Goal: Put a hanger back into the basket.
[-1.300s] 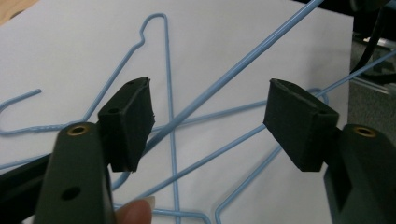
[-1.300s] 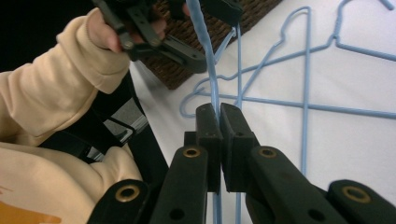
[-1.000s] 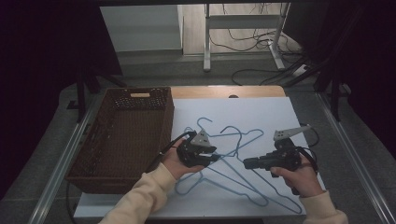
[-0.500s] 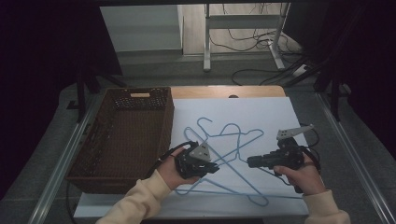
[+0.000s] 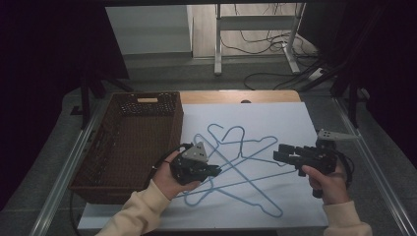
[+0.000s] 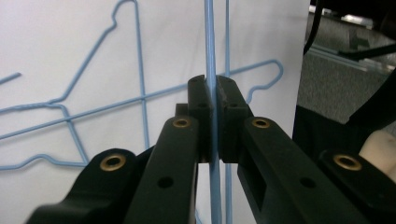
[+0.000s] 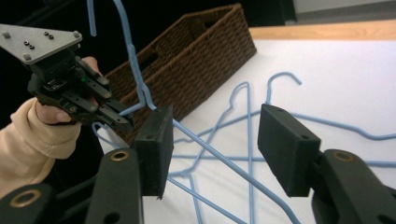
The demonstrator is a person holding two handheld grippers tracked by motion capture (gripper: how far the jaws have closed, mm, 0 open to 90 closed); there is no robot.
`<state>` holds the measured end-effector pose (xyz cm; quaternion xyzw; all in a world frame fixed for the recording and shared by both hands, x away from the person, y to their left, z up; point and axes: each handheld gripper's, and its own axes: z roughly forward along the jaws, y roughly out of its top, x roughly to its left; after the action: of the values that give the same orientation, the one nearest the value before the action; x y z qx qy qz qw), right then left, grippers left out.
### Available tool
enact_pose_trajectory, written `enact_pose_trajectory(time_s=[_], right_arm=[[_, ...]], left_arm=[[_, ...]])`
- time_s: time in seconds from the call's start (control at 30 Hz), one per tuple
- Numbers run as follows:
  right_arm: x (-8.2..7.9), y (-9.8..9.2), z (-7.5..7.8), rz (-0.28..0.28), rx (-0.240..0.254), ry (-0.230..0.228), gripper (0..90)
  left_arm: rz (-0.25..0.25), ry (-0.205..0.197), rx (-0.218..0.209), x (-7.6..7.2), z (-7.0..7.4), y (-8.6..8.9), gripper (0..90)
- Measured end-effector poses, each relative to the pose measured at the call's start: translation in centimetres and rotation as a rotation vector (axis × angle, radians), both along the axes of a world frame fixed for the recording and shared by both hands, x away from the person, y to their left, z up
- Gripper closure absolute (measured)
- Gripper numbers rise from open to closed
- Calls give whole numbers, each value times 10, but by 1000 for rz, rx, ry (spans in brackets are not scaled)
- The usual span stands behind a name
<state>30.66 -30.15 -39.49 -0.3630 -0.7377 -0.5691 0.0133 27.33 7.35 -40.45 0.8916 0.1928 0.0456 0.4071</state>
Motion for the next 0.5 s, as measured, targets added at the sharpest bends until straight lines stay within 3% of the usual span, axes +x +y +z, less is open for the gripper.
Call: enact_pose_trajectory(time_s=[0.2,0.33,0.5], right_arm=[[0,-1,-4,-24,-26,-13,401],[2,-1,-8,-52,-52,-11,348],[3,1,-12,-60,-72,-8,320]], left_arm=[[57,6,-22,3,8,13,867],[100,10,-66,4,13,26,867],[124,6,-79,5,18,38,866]])
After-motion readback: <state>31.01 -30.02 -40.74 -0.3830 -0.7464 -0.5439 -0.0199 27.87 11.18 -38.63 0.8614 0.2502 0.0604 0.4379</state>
